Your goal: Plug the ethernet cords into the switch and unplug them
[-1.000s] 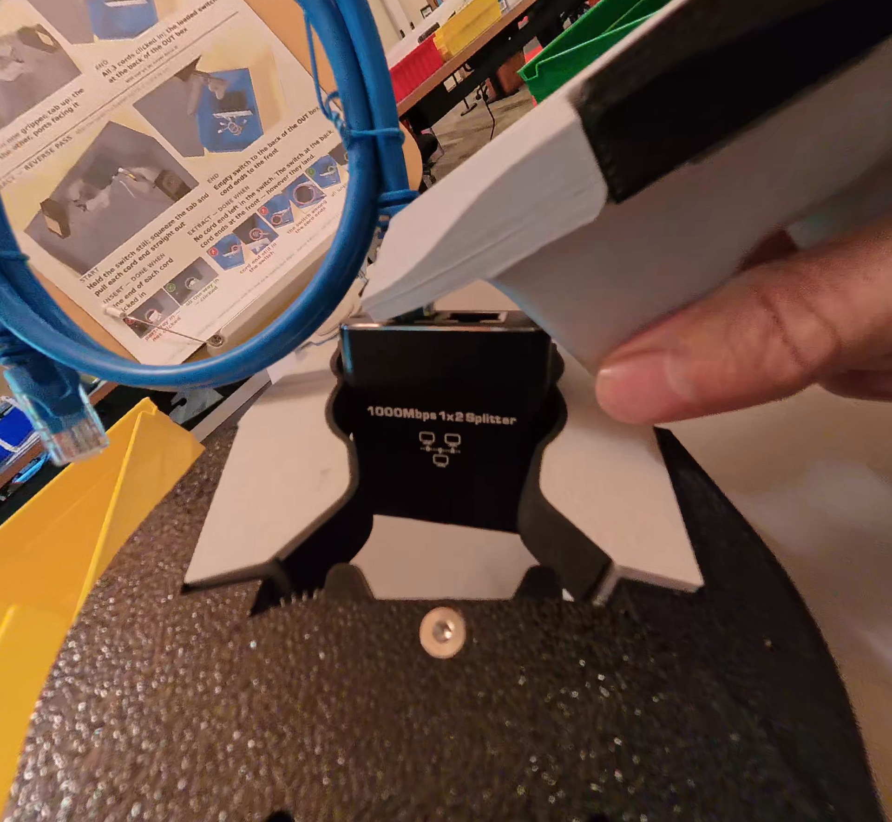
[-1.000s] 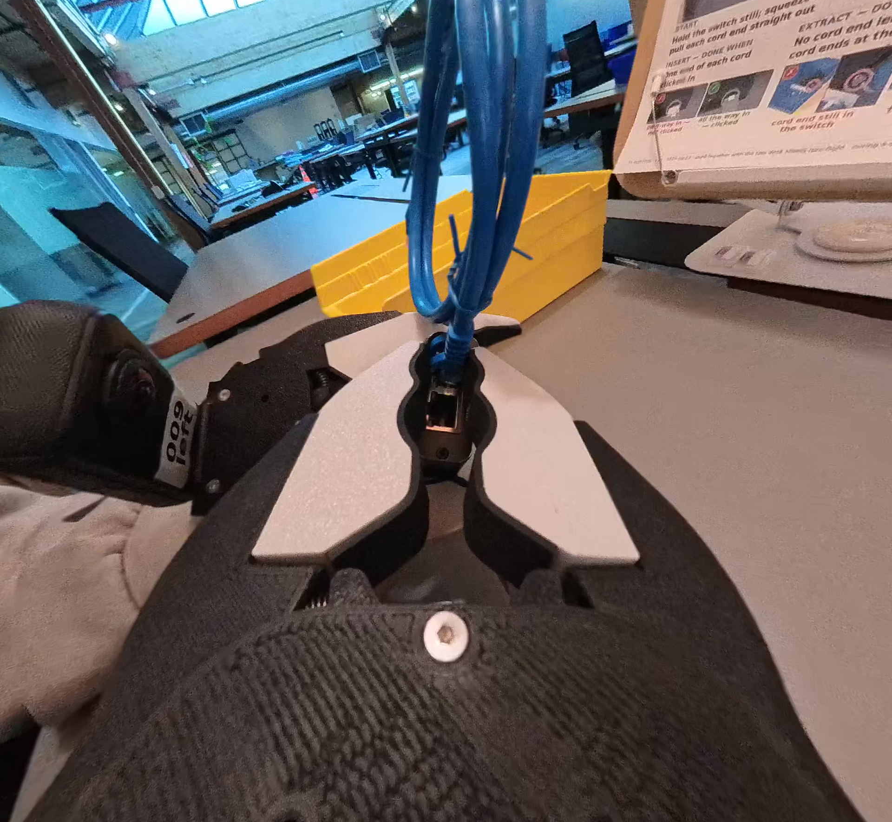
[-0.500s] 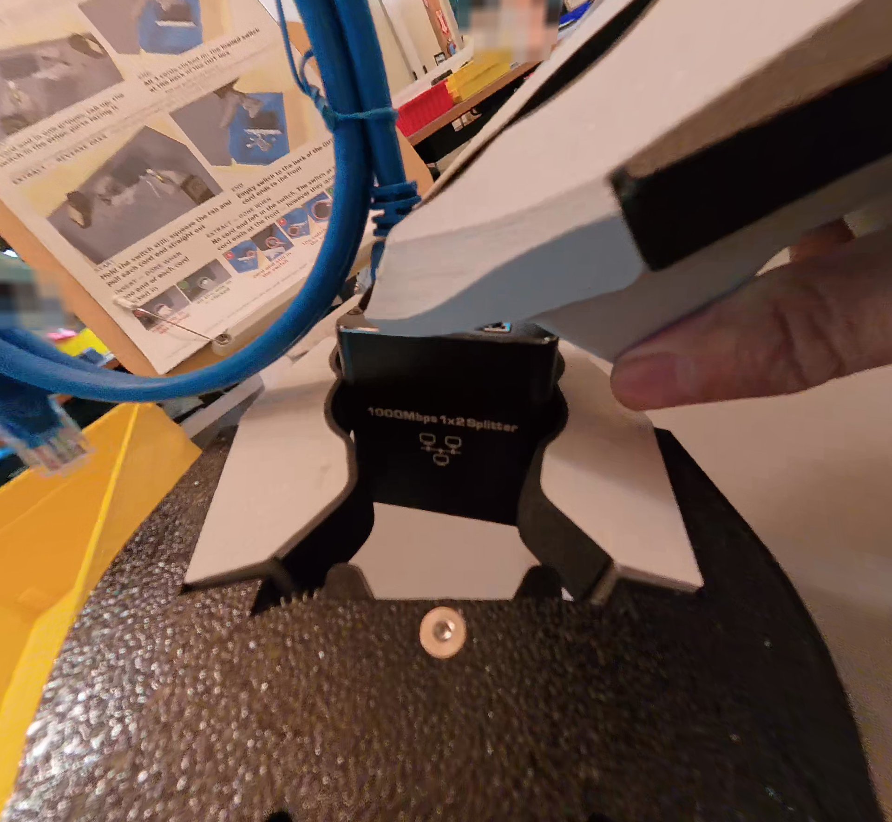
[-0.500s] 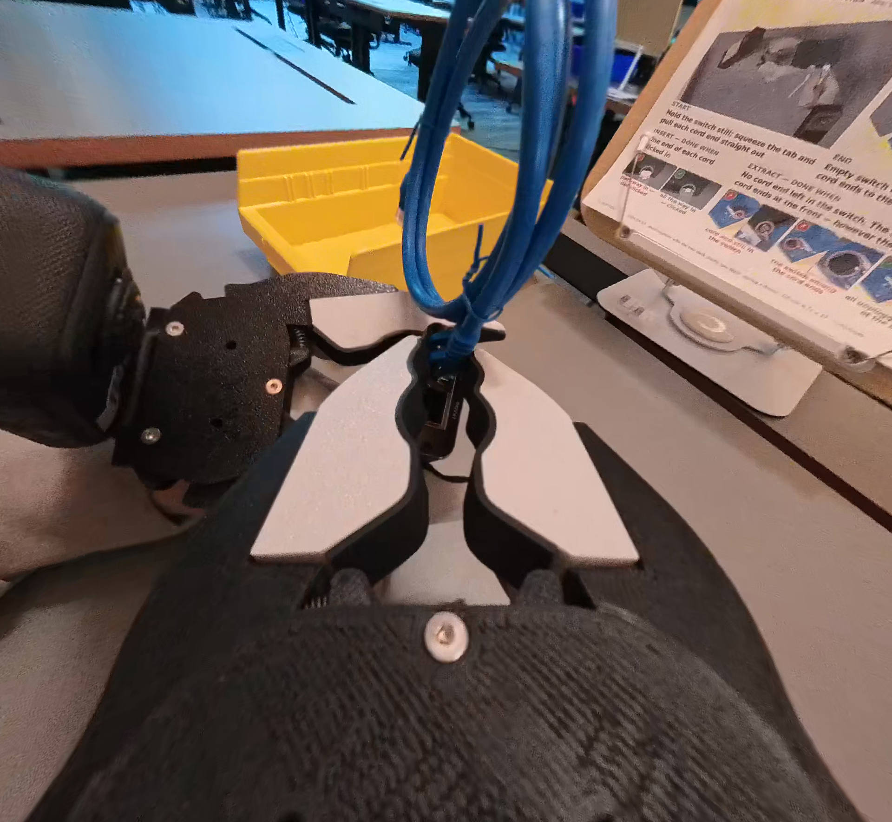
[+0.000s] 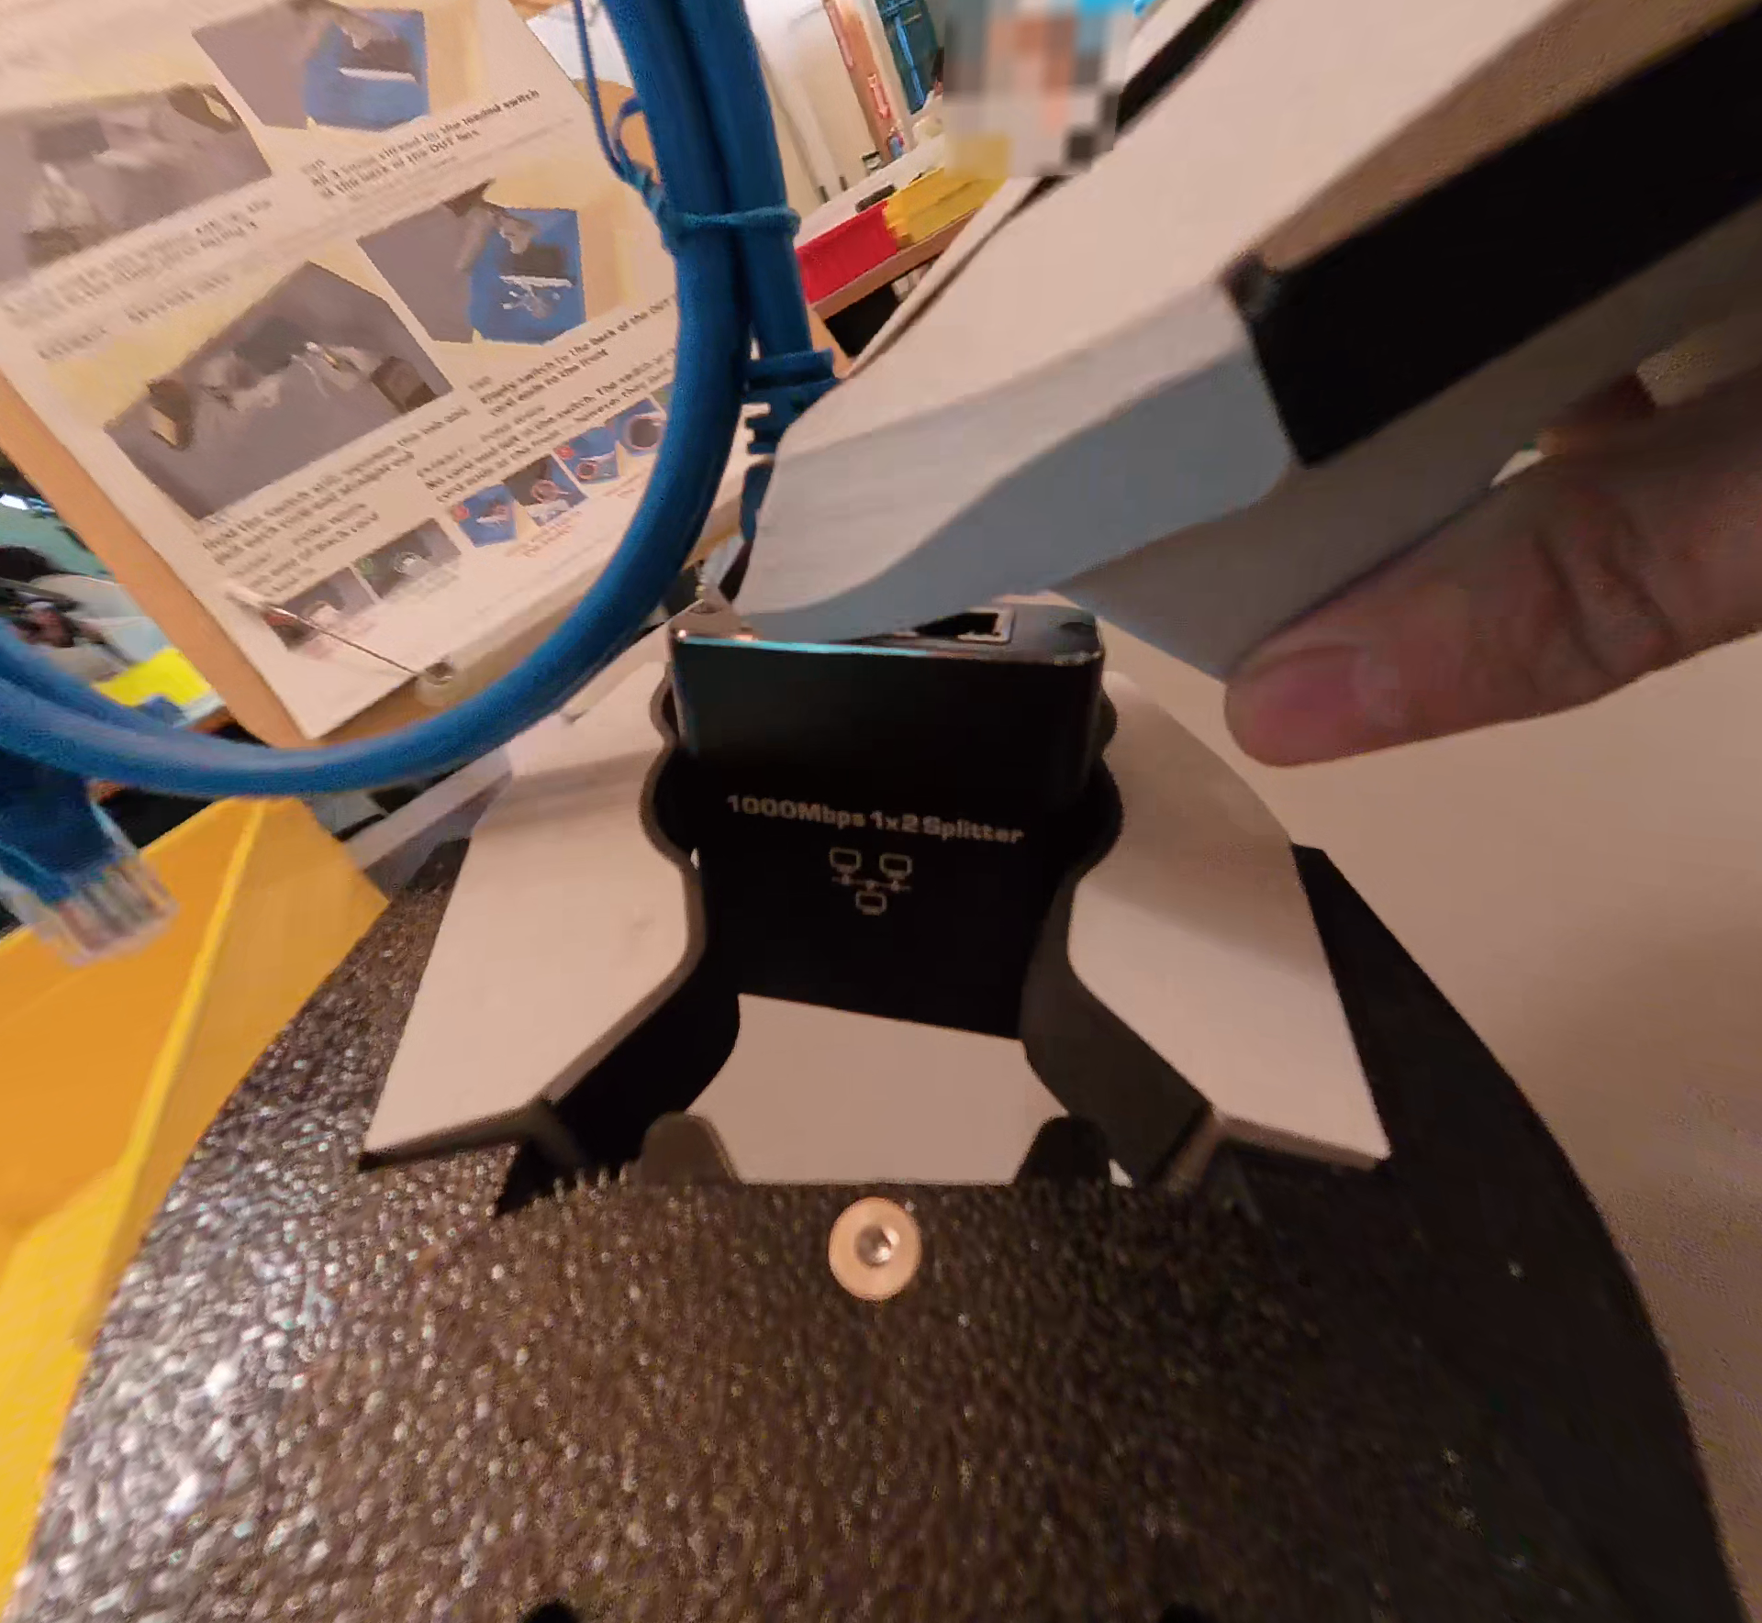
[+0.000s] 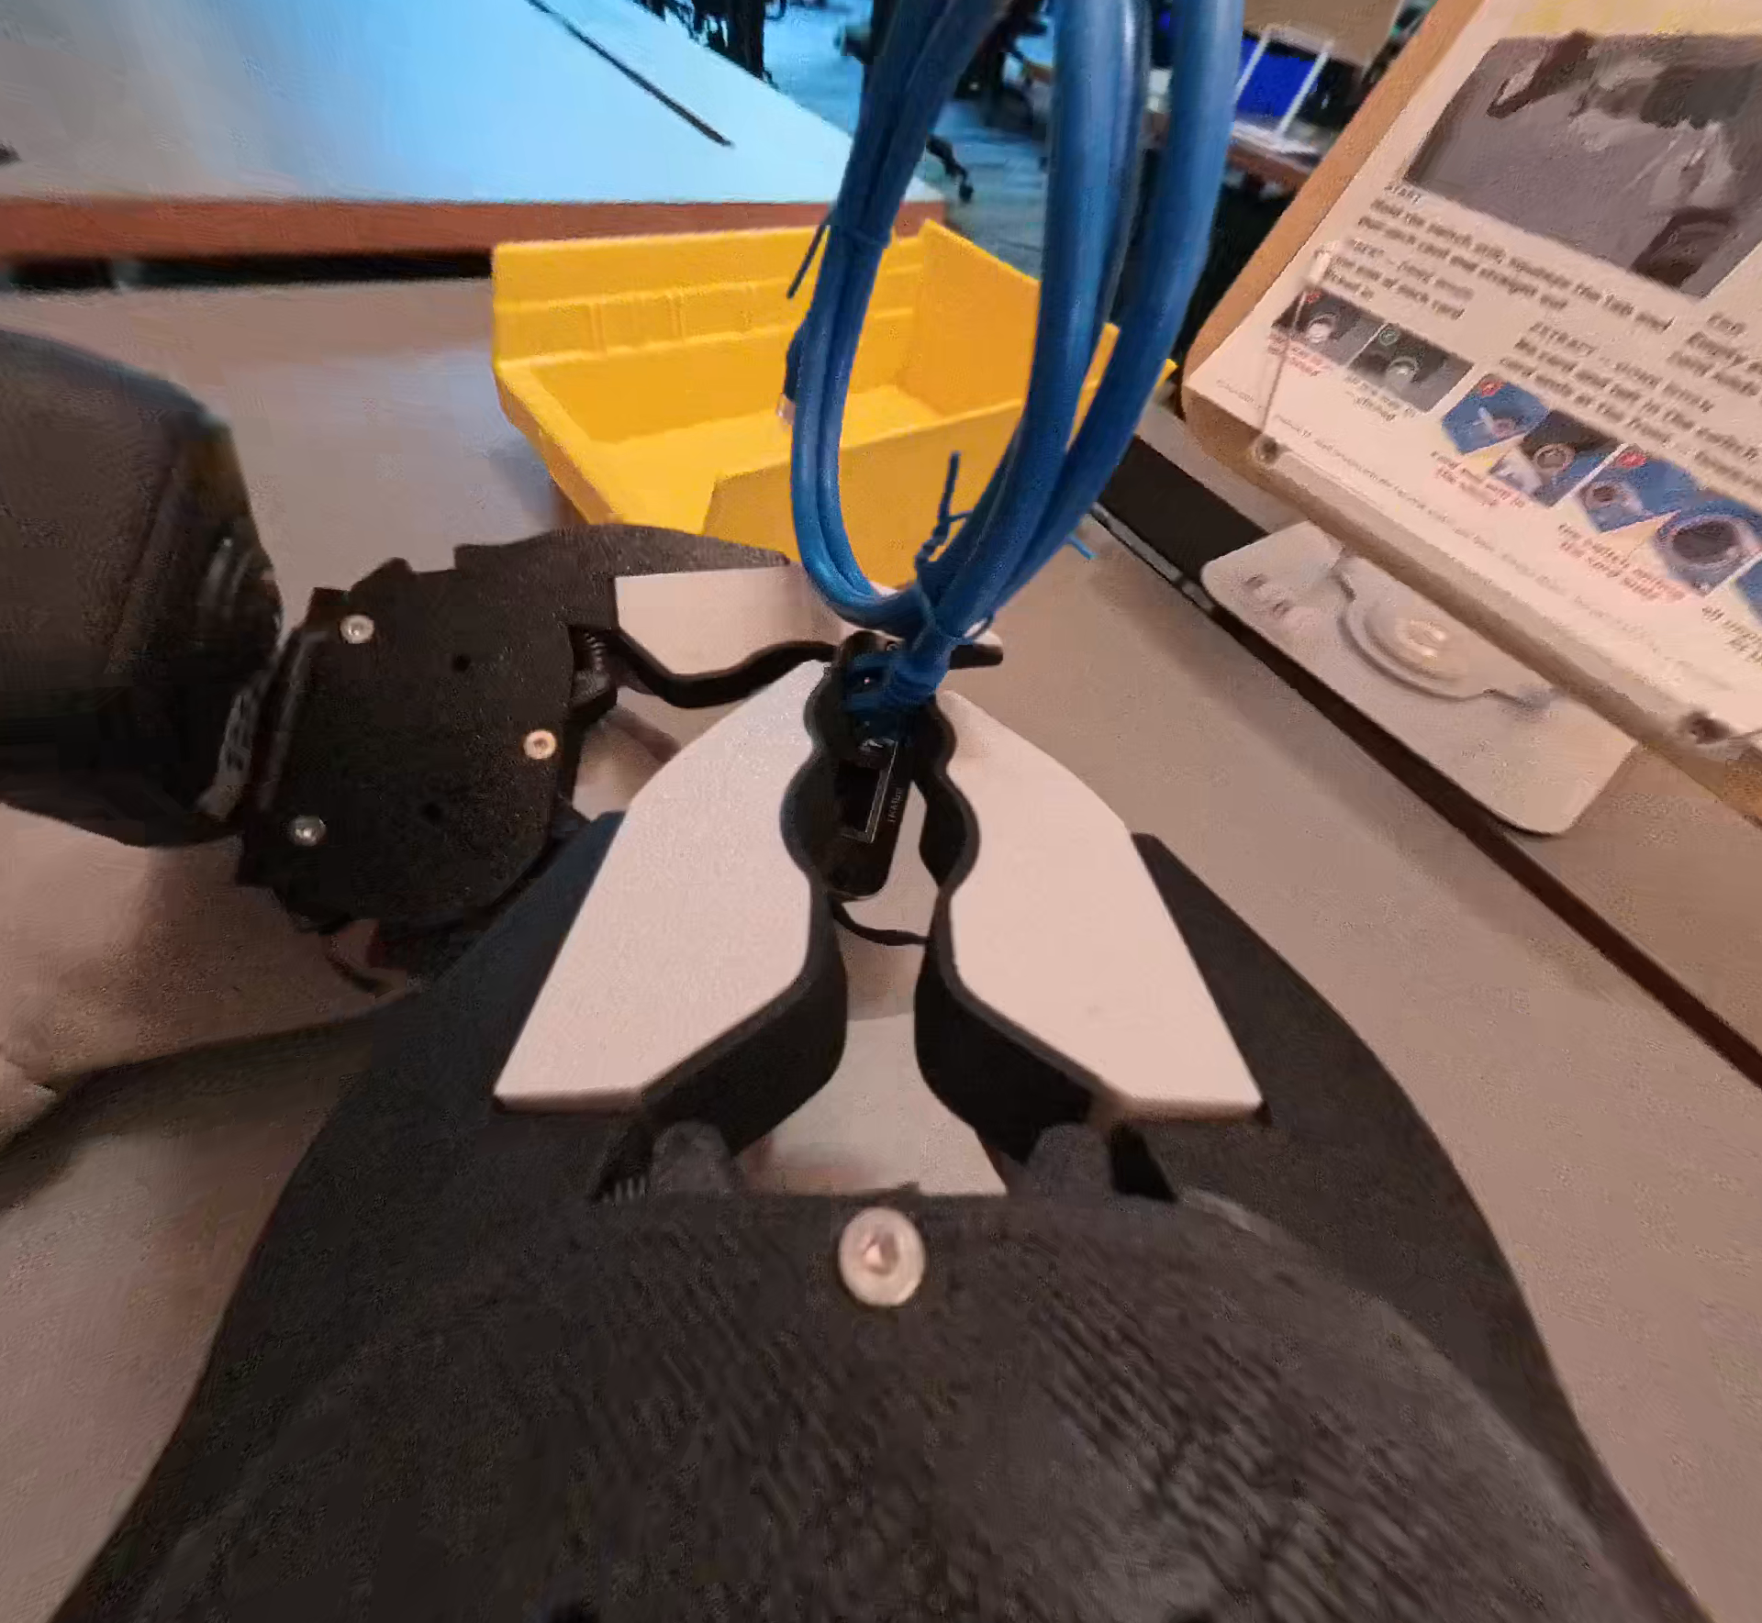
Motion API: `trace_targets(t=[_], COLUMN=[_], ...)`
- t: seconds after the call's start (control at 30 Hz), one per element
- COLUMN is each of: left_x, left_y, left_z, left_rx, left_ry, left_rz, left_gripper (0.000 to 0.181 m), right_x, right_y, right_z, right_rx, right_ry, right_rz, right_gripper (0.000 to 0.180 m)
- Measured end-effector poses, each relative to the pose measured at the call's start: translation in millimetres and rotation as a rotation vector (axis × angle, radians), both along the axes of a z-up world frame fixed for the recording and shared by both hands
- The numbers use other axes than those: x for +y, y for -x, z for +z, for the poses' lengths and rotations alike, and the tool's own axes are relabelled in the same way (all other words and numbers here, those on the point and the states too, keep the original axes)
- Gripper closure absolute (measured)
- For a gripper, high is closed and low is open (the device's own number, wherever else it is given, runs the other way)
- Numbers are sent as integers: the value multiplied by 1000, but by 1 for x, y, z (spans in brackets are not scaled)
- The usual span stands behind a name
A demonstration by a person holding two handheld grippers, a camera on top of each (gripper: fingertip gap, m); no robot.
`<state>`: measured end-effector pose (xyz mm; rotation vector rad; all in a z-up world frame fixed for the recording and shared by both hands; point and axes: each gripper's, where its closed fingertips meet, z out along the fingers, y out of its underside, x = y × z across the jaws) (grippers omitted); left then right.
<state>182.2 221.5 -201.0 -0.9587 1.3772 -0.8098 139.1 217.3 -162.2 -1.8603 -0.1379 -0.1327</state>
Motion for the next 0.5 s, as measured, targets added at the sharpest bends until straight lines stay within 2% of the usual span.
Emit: trace_targets(t=[0.17,0.33,0.4,0.5], left_x=[-4,-5,0,2], left_y=[1,2,4,4], left_z=[0,1,5,5], left_rx=[-3,-12,-30,-23], left_ry=[78,114,36,-64], left_rz=[-45,-64,-21,15], left_gripper=[105,104,104,105], right_x=[0,2,2,-2], right_y=[2,3,5,4], right_z=[1,2,4,3], right_rx=[-189,-247,-157,99], right_ry=[72,108,80,-23], right_rz=[6,32,53,66], right_gripper=[163,163,163,164])
